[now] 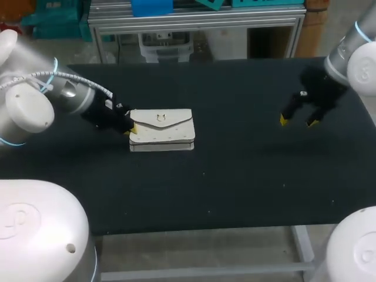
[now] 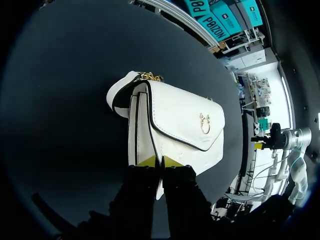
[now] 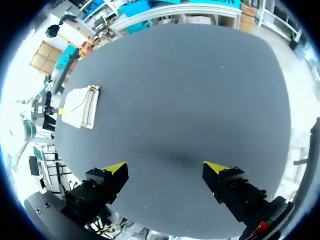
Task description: Pick up the bag, open it, inspect its contents, close it, and place it on the opposite side
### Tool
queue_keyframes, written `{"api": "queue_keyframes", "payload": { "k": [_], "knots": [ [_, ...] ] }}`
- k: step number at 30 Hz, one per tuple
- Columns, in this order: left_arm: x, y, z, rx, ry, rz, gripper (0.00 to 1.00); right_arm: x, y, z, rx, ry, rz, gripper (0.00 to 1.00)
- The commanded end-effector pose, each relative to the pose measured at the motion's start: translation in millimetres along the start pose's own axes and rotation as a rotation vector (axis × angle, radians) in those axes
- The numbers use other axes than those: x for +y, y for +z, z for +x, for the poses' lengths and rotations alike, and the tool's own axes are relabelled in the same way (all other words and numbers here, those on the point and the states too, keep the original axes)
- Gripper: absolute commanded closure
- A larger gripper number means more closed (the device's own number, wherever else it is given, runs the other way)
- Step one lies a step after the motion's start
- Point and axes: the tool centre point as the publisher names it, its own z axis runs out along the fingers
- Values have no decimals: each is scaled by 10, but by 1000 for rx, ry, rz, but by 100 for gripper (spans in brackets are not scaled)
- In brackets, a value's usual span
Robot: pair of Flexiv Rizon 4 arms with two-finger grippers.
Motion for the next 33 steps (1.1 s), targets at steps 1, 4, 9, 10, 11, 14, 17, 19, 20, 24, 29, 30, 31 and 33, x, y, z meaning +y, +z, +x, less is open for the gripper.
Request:
{"api": "queue_keyframes", "payload": {
  "k": [1, 4, 9, 10, 11, 14, 17, 19, 20, 24, 29, 30, 31, 33],
  "knots": [
    [-158, -105, -170, -9, 30, 9, 100, 162, -116, -237, -55, 29, 20, 0],
    [-348, -201, -357, -33, 50, 35, 100, 270, -246, -511, -94, 74, 15, 0],
    [-709, -333, -731, -112, 29, 103, 100, 382, -414, -794, -150, 114, 22, 0],
    [-778, -365, -802, -107, 23, 92, 100, 409, -448, -843, -158, 121, 19, 0],
    [-838, -402, -874, -122, 24, 95, 100, 430, -474, -898, -164, 126, 15, 0],
    [-951, -500, -1031, -151, 40, 83, 100, 499, -534, -981, -192, 141, 13, 0],
    [-1044, -590, -1149, -197, 66, 96, 100, 555, -572, -1039, -209, 148, 17, 0],
    [-1110, -662, -1218, -205, 86, 95, 100, 578, -594, -1049, -219, 152, 15, 0],
    [-1154, -690, -1254, -221, 86, 101, 100, 587, -601, -1052, -221, 155, 15, 0],
    [-1280, -780, -1381, -261, 104, 115, 100, 616, -612, -1048, -236, 161, 19, 0],
    [-1496, -952, -1500, -278, 99, 156, 100, 625, -609, -1057, -251, 177, 29, 0],
    [-1533, -976, -1521, -284, 100, 163, 100, 624, -610, -1057, -253, 182, 30, 0],
    [-1583, -994, -1548, -288, 100, 164, 100, 624, -611, -1057, -254, 184, 30, 0],
    [-1673, -1034, -1599, -295, 94, 174, 100, 622, -614, -1053, -259, 189, 31, 0]
  ]
}}
